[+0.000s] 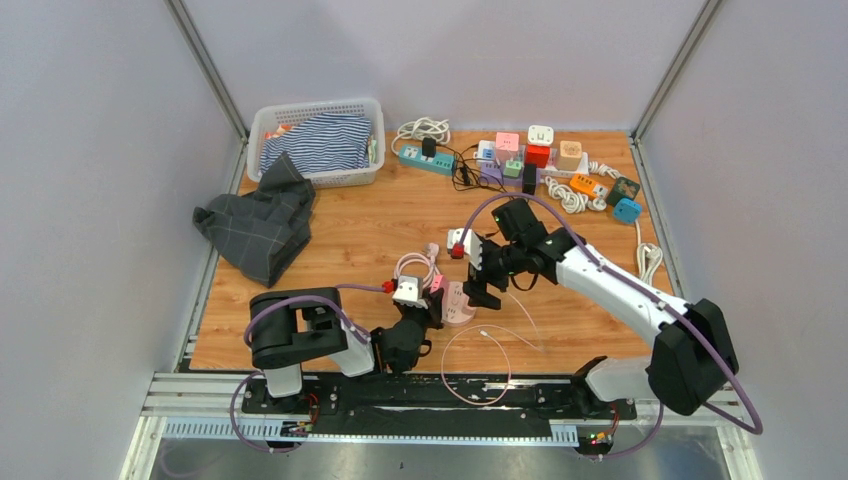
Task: Pull the plug off the socket
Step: Remove the plug from the socket.
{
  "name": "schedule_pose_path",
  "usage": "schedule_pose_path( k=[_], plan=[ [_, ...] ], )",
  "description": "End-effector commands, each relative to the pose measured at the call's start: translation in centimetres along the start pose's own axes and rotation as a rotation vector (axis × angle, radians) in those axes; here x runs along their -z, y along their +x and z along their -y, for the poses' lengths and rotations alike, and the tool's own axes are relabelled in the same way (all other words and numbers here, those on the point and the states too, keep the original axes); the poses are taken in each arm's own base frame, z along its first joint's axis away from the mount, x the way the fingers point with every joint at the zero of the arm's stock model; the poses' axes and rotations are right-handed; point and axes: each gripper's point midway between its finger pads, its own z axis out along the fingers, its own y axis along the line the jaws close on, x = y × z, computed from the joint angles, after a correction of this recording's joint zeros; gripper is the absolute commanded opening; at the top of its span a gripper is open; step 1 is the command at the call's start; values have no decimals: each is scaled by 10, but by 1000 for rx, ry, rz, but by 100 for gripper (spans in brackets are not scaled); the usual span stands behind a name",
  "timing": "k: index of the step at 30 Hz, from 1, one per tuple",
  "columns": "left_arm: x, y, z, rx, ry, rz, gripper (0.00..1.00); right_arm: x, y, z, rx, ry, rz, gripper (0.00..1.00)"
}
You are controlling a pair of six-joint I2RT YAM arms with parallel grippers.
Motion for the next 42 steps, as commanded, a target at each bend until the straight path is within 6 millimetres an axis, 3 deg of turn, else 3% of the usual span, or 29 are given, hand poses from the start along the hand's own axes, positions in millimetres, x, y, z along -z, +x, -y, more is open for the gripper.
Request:
schedule_pose_path(
  k=[1, 8, 15, 25, 30, 35, 42],
  plan=[
    [9, 27, -21, -103, -75, -49, 0, -13, 16, 4, -31, 35, -96, 88],
    [9, 33, -22, -127, -105, -48, 0, -21, 20, -14, 7, -51, -126, 82],
    [11, 30, -27, -128, -133, -34, 0, -35, 35, -17, 27, -65, -214, 75],
    [11, 33, -24, -127, -127, -46, 0, -37, 41, -8, 47, -18, -277, 40],
    [11, 43, -7, -158, -36, -103, 0, -37, 40, -1, 33, 16, -294, 23],
    [16, 42, 17, -162, 130, -111, 0, -38, 42, 2, 17, 31, -310, 16],
    [22, 33, -8, -28, 38, -48, 0, -37, 44, 8, 0, 65, -325, 11]
  ],
)
